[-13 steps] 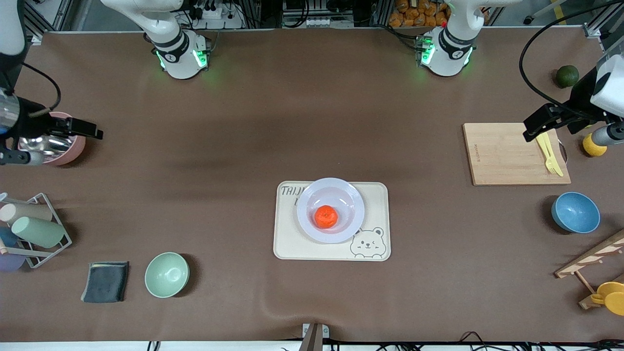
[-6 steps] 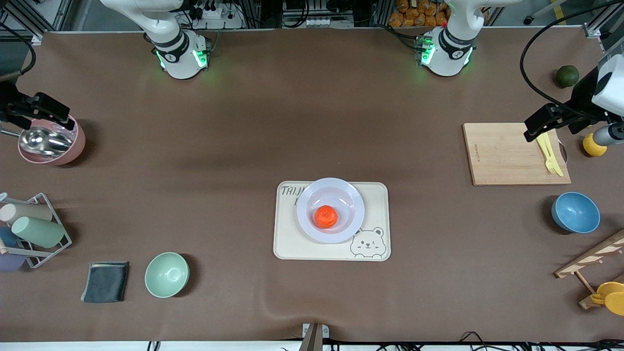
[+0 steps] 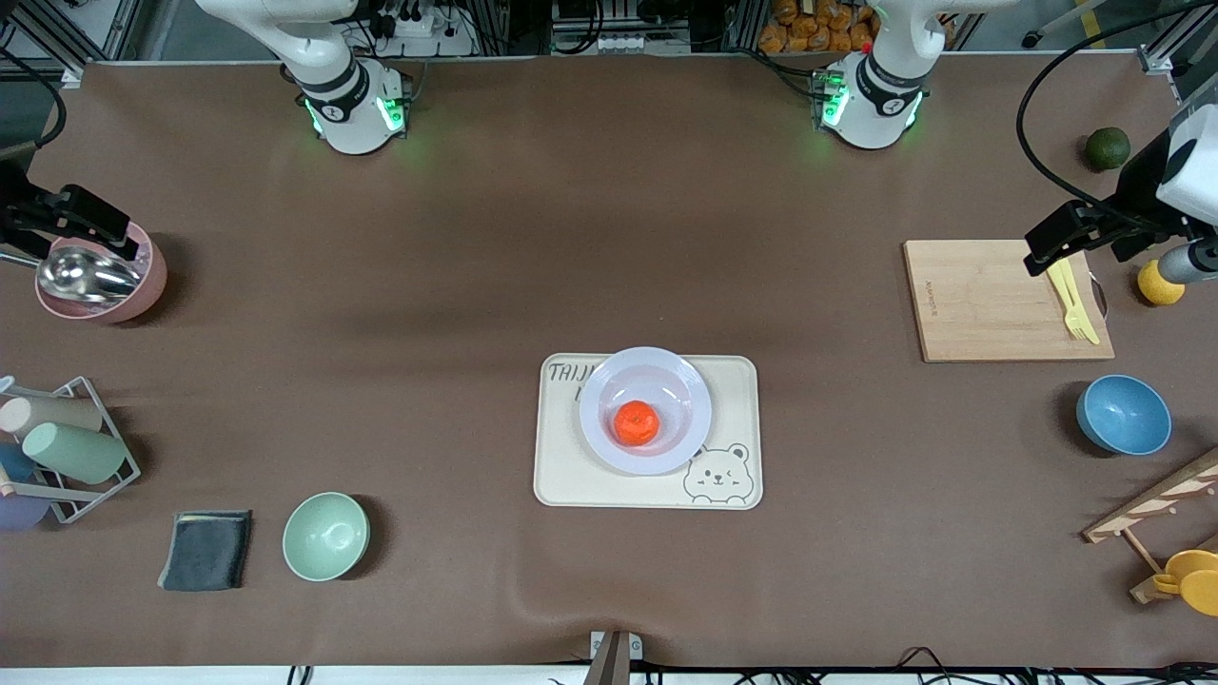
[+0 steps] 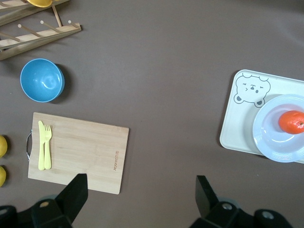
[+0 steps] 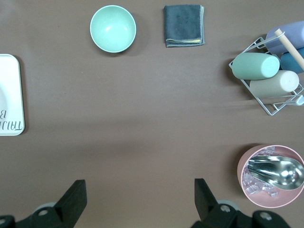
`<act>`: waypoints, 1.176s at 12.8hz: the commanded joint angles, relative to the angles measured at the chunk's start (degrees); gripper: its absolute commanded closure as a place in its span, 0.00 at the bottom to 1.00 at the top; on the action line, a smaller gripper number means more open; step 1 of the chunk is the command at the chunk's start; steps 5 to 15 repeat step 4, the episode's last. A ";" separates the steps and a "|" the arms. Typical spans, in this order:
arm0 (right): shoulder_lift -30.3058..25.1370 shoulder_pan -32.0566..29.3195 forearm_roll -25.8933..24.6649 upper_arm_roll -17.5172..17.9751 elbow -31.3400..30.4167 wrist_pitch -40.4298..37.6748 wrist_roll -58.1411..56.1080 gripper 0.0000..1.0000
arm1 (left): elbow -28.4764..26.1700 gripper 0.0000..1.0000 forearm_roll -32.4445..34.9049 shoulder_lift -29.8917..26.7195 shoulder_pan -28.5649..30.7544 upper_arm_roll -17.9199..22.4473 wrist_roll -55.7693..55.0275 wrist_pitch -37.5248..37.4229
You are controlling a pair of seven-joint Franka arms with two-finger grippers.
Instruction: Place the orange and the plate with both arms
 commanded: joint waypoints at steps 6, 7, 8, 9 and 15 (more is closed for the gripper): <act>0.03 0.26 -1.23 -0.05 0.08 -0.61 -0.36 0.00 | 0.74 0.00 -0.45 -0.08 0.35 -0.15 0.93 -0.85; 0.03 0.26 -1.23 -0.05 0.08 -0.61 -0.36 0.00 | 0.74 0.00 -0.45 -0.08 0.35 -0.15 0.93 -0.85; 0.03 0.26 -1.23 -0.05 0.08 -0.61 -0.36 0.00 | 0.74 0.00 -0.45 -0.08 0.35 -0.15 0.93 -0.85; 0.03 0.26 -1.23 -0.05 0.08 -0.61 -0.36 0.00 | 0.74 0.00 -0.45 -0.08 0.35 -0.15 0.93 -0.85; 0.03 0.26 -1.23 -0.05 0.08 -0.61 -0.36 0.00 | 0.74 0.00 -0.45 -0.08 0.35 -0.15 0.93 -0.85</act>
